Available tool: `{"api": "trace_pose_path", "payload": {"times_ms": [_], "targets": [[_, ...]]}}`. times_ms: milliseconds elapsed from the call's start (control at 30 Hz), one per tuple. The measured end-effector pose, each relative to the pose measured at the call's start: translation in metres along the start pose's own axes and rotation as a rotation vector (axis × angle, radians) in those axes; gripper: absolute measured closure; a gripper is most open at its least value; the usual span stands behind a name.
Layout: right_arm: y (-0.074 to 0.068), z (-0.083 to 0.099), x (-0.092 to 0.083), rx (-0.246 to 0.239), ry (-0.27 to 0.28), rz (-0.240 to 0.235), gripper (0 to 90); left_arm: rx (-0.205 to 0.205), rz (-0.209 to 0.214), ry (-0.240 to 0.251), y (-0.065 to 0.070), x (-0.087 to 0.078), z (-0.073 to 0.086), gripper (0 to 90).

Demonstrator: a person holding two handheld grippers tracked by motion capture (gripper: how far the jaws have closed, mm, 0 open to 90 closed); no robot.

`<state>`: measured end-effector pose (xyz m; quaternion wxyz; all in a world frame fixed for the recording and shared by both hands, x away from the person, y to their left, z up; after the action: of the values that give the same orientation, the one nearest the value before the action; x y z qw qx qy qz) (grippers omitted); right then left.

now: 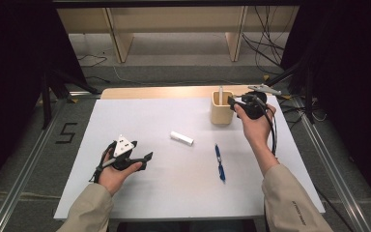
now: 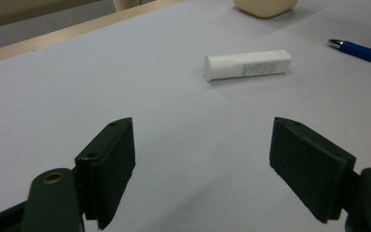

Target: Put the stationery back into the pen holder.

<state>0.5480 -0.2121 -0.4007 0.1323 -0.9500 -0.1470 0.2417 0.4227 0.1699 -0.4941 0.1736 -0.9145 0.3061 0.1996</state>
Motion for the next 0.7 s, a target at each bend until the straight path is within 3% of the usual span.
{"api": "trace_pose_path", "payload": {"times_ms": [200,700], "targets": [[-0.002,0.009,-0.007,0.004,-0.035,-0.008,42.6,0.004,0.001,-0.004,0.001,0.0,0.0,24.4],[-0.011,0.046,-0.019,0.0,-0.183,-0.028,51.2,0.007,0.002,-0.007,0.001,0.001,0.001,24.4]]}}
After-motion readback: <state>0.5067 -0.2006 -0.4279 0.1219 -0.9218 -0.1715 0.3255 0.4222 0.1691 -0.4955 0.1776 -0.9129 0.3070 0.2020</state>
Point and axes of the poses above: each handheld gripper's, and its own axes: x roughly forward along the jaws, z roughly out of its underside, y roughly to its right, the point moved 4 cm from there along x, roughly forward along the jaws, and after that the axes turned 11 degrees about x, right-handed, at the moved point
